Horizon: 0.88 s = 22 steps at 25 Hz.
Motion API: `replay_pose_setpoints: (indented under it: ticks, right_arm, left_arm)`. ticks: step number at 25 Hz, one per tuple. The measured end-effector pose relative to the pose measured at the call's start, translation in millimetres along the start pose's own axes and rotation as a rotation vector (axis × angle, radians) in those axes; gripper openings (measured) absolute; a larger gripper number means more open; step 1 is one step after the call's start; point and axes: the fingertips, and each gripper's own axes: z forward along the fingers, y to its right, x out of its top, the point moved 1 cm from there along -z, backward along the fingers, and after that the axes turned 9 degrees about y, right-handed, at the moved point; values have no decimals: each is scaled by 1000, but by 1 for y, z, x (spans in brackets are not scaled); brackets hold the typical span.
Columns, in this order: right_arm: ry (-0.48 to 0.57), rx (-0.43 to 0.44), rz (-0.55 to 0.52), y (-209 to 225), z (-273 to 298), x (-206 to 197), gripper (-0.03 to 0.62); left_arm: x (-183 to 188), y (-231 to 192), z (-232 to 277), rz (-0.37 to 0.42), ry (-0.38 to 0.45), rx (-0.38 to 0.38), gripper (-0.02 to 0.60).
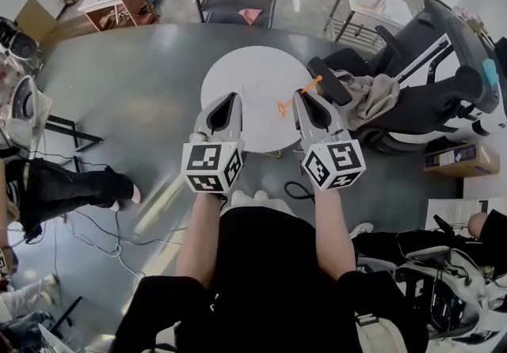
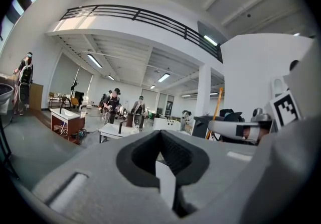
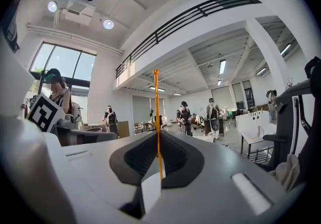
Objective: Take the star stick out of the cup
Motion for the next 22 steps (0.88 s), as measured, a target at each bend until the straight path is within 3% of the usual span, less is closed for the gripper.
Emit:
replay_pose_setpoints:
  ticks: [22]
  right_arm:
    - [-15, 46, 9, -5, 17, -14, 15]
  left_arm:
    - [-5, -11, 4, -17, -5, 26, 3]
